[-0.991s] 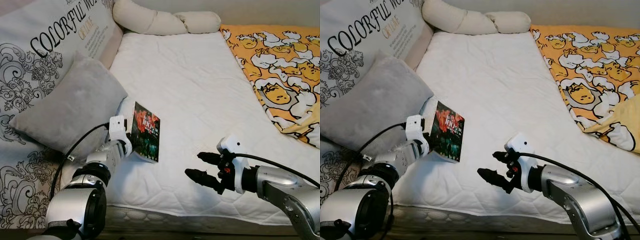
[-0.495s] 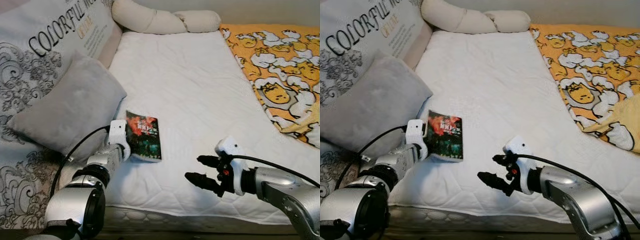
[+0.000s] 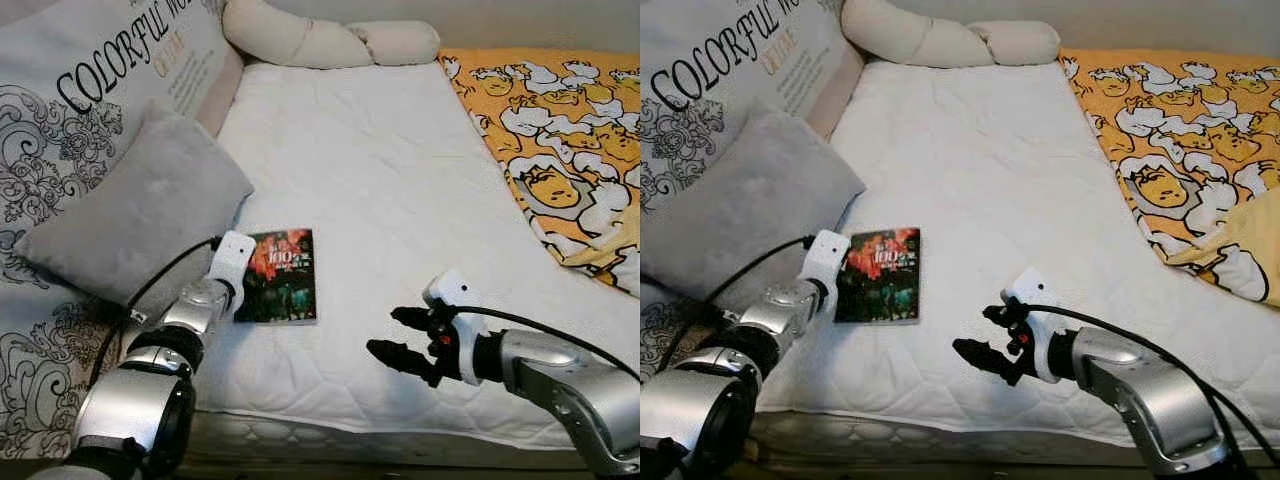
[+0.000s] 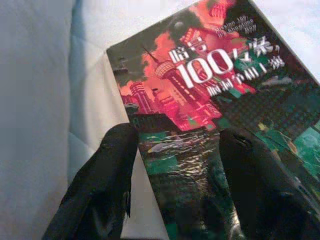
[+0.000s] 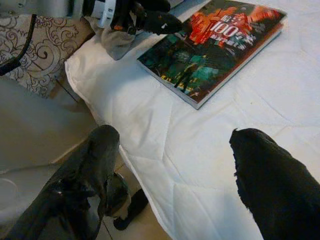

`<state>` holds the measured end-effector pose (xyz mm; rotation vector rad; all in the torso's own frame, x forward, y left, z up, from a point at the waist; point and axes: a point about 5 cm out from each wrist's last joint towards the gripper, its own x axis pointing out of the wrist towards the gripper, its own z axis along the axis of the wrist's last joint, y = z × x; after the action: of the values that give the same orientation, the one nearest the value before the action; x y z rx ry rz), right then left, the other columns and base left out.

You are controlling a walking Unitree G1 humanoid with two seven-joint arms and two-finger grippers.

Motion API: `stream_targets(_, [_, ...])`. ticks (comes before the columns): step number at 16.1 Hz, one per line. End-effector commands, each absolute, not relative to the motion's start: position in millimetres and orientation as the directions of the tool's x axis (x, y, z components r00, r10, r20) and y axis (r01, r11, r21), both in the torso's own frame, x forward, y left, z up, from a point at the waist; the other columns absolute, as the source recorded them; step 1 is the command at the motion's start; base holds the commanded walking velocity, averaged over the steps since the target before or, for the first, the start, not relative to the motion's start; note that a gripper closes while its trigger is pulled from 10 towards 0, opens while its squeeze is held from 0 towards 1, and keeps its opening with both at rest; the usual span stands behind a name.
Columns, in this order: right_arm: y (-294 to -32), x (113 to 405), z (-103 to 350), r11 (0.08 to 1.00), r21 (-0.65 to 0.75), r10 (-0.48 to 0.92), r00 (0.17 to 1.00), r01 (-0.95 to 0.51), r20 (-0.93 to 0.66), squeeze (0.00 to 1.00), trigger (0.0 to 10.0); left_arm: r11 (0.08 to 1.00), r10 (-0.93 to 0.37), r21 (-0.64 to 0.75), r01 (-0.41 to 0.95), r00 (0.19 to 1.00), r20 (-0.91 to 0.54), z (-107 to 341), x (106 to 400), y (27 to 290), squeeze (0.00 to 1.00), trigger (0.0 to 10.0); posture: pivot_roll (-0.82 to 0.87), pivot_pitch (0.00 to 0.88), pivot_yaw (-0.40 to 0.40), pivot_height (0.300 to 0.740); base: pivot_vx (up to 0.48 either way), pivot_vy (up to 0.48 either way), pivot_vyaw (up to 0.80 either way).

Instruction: Clean up the room

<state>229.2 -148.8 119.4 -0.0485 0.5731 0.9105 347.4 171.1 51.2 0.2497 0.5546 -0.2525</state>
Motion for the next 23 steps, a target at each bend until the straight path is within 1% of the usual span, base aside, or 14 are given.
stream_targets(1, [-147.4, 230.7, 119.1, 0.626, 0.173, 0.724, 0.485, -0.761, -0.49, 0.0, 10.0, 0.929, -0.2, 0.165, 0.33, 0.827, -0.525, 59.7, 353.1, 167.0, 1.0, 10.0, -0.18, 0.0, 0.009, 0.74, 0.0, 0.0, 0.0])
stream_targets(3, [-145.2, 231.5, 114.1, 0.636, 0.162, 0.717, 0.501, -0.754, -0.484, 0.0, 10.0, 0.928, -0.236, 0.128, 0.349, 0.82, -0.522, 60.5, 353.3, 163.5, 1.0, 10.0, -0.16, 0.0, 0.013, 0.74, 0.0, 0.0, 0.0])
stream_targets(5, [-139.5, 241.8, 91.9, 0.696, 0.127, 0.672, 0.578, -0.707, -0.463, 0.0, 10.0, 0.918, -0.283, 0.12, 0.378, 0.837, -0.468, 65.5, 354.8, 159.3, 1.0, 10.0, -0.13, 0.0, 0.024, 0.74, 0.0, 0.0, 0.0])
stream_targets(6, [-141.1, 249.8, 78.4, 0.772, 0.096, 0.595, 0.66, -0.629, -0.459, 0.0, 10.0, 0.927, -0.305, 0.082, 0.366, 0.862, -0.404, 71.7, 356.4, 156.4, 1.0, 10.0, -0.11, 0.0, 0.03, 0.74, 0.0, 0.0, 0.0])
stream_targets(7, [-160.3, 266.4, 78.8, 0.932, 0.047, 0.347, 0.845, -0.36, -0.407, 0.0, 10.0, 0.94, -0.313, 0.045, 0.339, 0.907, -0.282, 86.4, 354.6, 153.6, 1.0, 10.0, -0.08, 0.0, 0.025, 0.74, 0.0, 0.0, 0.0])
stream_targets(8, [-163.4, 267.4, 80.1, 0.945, 0.072, 0.321, 0.862, -0.319, -0.393, 0.0, 10.0, 0.945, -0.308, 0.029, 0.325, 0.918, -0.249, 90.8, 352.8, 153.5, 1.0, 10.0, -0.07, 0.0, 0.022, 0.74, 0.0, 0.0, 0.0])
stream_targets(10, [-159.5, 258.8, 81.5, 0.939, 0.032, 0.326, 0.855, -0.343, -0.403, 0.0, 10.0, 0.963, -0.265, 0.014, 0.269, 0.956, -0.127, 114.4, 333.8, 157.4, 1.0, 10.0, -0.05, 0.0, 0.019, 0.74, 0.0, 0.0, 0.0])
stream_targets(12, [-156.6, 257.1, 79.0, 0.948, 0.066, 0.312, 0.862, -0.312, -0.399, 0.0, 10.0, 0.965, -0.254, 0.038, 0.26, 0.96, -0.117, 120.4, 316.4, 158.8, 1.0, 10.0, -0.03, 0.0, 0.015, 0.74, 0.0, 0.0, 0.0])
stream_targets(14, [-158.8, 255.8, 73.8, 0.969, 0.022, 0.234, 0.879, -0.248, -0.416, 0.0, 10.0, 0.97, -0.235, 0.03, 0.243, 0.957, -0.168, 115.7, 290.9, 162.7, 0.94, 10.0, -0.01, 0.0, 0.004, 0.74, 0.0, 0.0, 0.0])
stream_targets(16, [-157.3, 254.5, 77.7, 0.972, -0.005, 0.218, 0.907, -0.236, -0.36, 0.0, 10.0, 0.973, -0.213, 0.062, 0.221, 0.97, -0.114, 113.6, 272.3, 169.1, 0.95, 10.0, 0.0, 0.0, -0.007, 0.74, 0.0, 0.0, 0.0])
stream_targets(17, [-152.8, 253.0, 83.3, 0.972, 0.047, 0.231, 0.92, -0.228, -0.316, 0.0, 10.0, 0.984, -0.163, 0.056, 0.167, 0.984, -0.072, 115.8, 258.5, 176.6, 0.96, 10.0, 0.0, 0.0, -0.015, 0.74, 0.0, 0.0, 0.0])
stream_targets(18, [-151.4, 252.9, 85.1, 0.971, 0.064, 0.239, 0.923, -0.23, -0.303, 0.0, 10.0, 0.989, -0.139, 0.044, 0.143, 0.988, -0.072, 116.0, 256.2, 179.3, 0.96, 10.0, 0.0, 0.0, -0.015, 0.74, 0.0, 0.0, 0.0])
stream_targets(21, [-147.9, 254.0, 88.2, 0.968, 0.064, 0.253, 0.923, -0.245, -0.291, 0.0, 10.0, 0.988, -0.139, 0.048, 0.146, 0.981, -0.134, 118.3, 247.5, 180.8, 0.99, 10.0, 0.02, 0.0, -0.029, 0.74, 0.0, 0.0, 0.0])
stream_targets(23, [-143.9, 255.9, 89.6, 0.964, 0.031, 0.261, 0.924, -0.263, -0.28, 0.0, 10.0, 0.993, -0.113, 0.017, 0.116, 0.985, -0.132, 118.9, 250.0, 184.5, 0.98, 10.0, 0.02, 0.0, -0.034, 0.74, 0.0, -0.48, 0.0])
